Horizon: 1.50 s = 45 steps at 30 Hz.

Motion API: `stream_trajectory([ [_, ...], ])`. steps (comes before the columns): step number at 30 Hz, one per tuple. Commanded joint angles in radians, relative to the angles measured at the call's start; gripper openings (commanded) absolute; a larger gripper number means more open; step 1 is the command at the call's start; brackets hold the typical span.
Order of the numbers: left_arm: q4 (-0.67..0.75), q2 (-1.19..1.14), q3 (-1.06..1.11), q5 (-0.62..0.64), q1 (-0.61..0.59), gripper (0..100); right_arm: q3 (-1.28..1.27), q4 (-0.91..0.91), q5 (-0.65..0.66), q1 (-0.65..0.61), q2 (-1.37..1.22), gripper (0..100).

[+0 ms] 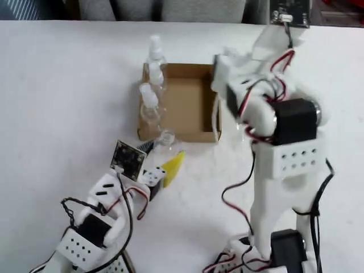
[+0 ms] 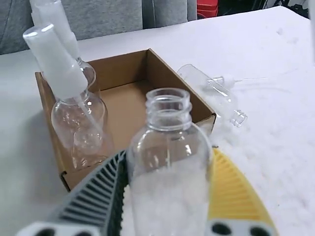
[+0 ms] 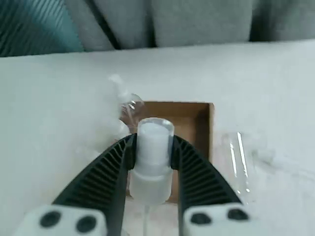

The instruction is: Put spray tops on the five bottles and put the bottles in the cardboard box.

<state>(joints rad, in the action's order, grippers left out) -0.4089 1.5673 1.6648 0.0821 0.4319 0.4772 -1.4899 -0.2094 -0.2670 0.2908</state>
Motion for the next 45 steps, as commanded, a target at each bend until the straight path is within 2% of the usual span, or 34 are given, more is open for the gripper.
stream_trajectory([
  [1, -0.038, 0.065, -0.012, -0.012, -0.015, 2, 0.003, 0.101, 0.011, -0.099, 0.036, 1.8],
  [6, -0.238, 0.291, -0.017, -0.014, -0.010, 2, 0.003, 0.105, 0.012, -0.208, 0.045, 1.7],
  [8, -0.267, 0.274, -0.032, -0.014, -0.005, 2, 0.003, 0.107, 0.012, -0.226, 0.044, 1.7],
  [18, -0.249, 0.257, -0.034, -0.014, -0.015, 2, 0.003, 0.260, 0.012, -0.232, 0.039, 1.7],
  [22, -0.249, 0.257, -0.034, -0.014, -0.015, 2, -0.015, 0.220, 0.012, -0.237, 0.048, 1.7],
  [26, -0.249, 0.257, -0.034, -0.014, -0.015, 2, -0.069, 0.173, 0.012, -0.312, 0.108, 1.6],
  [33, -0.249, 0.257, -0.034, -0.014, -0.015, 2, -0.295, 0.357, 0.012, -0.321, 0.214, 1.6],
  [41, -0.249, 0.257, -0.034, -0.014, -0.015, 2, -0.542, 0.659, 0.011, -0.320, 0.323, 1.6],
  [45, -0.249, 0.257, -0.034, -0.014, -0.015, 2, -0.606, 0.711, 0.011, -0.320, 0.357, 1.6],
])
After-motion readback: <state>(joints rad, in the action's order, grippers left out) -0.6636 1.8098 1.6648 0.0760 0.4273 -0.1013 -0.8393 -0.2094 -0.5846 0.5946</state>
